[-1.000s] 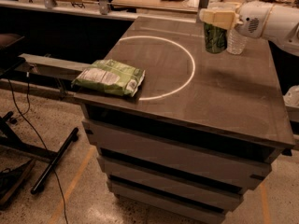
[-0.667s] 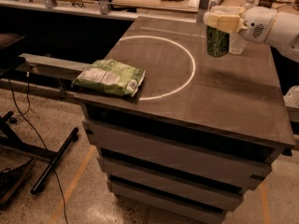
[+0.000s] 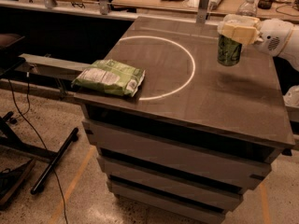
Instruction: Place green can upright
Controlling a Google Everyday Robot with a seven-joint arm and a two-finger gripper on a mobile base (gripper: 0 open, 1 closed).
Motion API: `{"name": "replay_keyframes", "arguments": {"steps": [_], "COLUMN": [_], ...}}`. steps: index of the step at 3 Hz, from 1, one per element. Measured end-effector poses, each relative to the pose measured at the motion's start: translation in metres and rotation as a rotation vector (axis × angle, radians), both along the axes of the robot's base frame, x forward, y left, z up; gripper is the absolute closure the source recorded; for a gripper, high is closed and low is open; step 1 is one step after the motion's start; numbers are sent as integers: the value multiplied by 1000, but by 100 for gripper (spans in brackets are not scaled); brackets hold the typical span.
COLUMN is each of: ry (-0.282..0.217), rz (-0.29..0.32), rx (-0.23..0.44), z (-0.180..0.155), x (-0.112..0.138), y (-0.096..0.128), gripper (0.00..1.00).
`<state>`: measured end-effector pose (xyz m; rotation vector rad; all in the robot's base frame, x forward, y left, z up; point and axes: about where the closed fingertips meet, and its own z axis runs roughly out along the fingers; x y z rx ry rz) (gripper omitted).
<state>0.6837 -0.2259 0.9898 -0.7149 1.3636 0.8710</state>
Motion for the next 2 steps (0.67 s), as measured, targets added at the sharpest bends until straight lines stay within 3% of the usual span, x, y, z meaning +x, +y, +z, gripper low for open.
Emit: {"name": "replay_keyframes", "arguments": {"steps": [2], "ry": [-30], "rz": [-6], "rx": [52], "z": [-20], "x": [-11], "y": [-28], "gripper": [100]}}
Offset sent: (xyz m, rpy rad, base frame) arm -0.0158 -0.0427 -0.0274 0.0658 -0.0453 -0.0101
